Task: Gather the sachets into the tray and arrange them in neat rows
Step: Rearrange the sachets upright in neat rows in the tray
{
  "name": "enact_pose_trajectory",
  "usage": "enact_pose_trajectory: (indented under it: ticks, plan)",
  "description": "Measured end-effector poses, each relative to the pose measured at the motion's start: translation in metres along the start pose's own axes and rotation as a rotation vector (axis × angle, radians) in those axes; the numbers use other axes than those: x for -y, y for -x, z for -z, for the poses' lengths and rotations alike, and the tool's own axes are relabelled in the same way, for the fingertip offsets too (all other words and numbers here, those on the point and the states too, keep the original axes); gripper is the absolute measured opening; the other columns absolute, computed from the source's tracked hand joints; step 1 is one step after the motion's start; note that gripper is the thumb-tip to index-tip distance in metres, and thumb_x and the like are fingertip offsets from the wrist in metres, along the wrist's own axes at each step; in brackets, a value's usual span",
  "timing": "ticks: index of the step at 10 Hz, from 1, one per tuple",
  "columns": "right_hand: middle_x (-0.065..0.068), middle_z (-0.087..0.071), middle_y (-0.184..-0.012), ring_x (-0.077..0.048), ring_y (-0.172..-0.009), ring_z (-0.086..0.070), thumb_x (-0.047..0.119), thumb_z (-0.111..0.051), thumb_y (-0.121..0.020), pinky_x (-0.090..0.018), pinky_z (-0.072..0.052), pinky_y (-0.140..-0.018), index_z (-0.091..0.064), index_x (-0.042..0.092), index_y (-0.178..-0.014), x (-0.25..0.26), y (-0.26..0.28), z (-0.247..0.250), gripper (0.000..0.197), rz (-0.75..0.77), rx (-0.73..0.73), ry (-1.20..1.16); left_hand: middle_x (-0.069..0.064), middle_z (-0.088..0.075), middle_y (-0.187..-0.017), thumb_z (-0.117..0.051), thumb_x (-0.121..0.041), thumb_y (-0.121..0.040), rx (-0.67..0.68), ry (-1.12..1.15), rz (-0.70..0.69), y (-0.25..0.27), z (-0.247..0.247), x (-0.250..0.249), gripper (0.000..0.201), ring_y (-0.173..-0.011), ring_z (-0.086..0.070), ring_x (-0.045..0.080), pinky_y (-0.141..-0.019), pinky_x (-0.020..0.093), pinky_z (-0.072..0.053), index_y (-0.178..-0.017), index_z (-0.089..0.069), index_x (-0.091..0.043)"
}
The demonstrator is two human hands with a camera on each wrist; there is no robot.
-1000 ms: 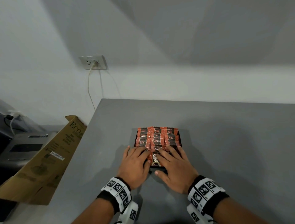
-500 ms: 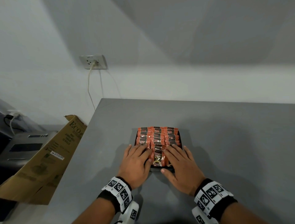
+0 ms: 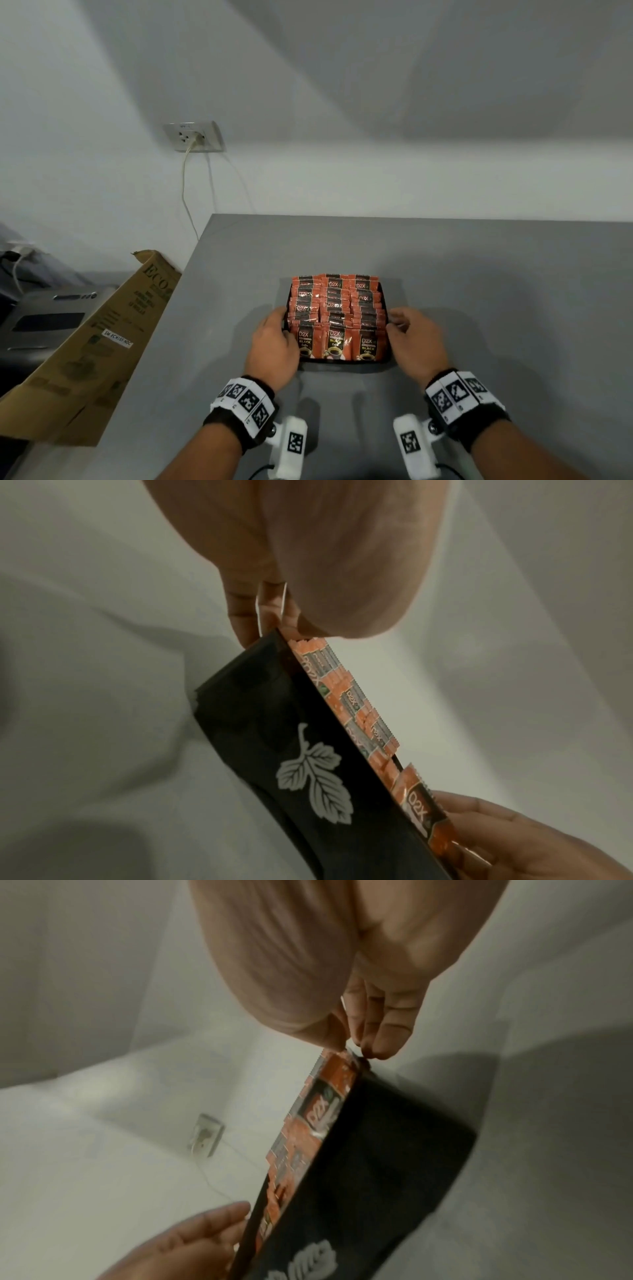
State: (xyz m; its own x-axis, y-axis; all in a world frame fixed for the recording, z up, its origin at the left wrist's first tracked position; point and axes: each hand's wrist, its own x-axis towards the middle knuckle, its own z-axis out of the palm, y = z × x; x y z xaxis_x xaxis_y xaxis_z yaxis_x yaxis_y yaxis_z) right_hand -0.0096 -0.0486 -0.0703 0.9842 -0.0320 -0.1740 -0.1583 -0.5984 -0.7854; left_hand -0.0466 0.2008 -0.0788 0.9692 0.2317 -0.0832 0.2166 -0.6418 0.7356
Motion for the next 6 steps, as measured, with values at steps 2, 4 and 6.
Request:
enact_pose_trajectory:
  ticks: [2, 4, 6]
  plan:
    - [0.001, -0.071, -0.103, -0.012, -0.09, -0.063, 0.006, -0.056, -0.093, -0.019, -0.046, -0.076, -0.071, 0.015, -0.107, -0.002, -0.029, 0.015, 0.022, -0.065, -0.031, 0.046, 0.006, -0.069, -0.11, -0.045, 0.004, -0.087, 0.009, -0.037, -0.034, -0.017, -0.012, -0.025, 0.044, -0.099, -0.063, 0.023, -0.087, 0.028, -0.049, -0.123, -0.062, -0.015]
    - [0.0, -0.072, -0.108, -0.014, -0.092, -0.063, 0.008, -0.056, -0.094, -0.024, -0.048, -0.083, -0.07, 0.014, -0.112, -0.001, -0.041, 0.025, 0.024, -0.082, -0.062, 0.108, 0.005, -0.069, -0.107, -0.043, 0.001, -0.088, 0.034, -0.041, -0.033, -0.034, -0.017, -0.041, 0.041, -0.096, -0.065, 0.024, -0.086, 0.037, -0.054, -0.118, -0.064, -0.017]
    - [0.002, -0.068, -0.108, -0.011, -0.093, -0.062, 0.017, -0.059, -0.096, -0.022, -0.048, -0.081, -0.071, 0.016, -0.113, 0.004, -0.029, 0.026, 0.02, 0.061, -0.082, 0.08, 0.002, -0.059, -0.126, -0.047, -0.002, -0.092, -0.001, -0.035, -0.111, -0.031, -0.023, -0.031, 0.043, -0.12, -0.05, 0.018, -0.103, 0.029, -0.041, -0.131, -0.056, -0.016]
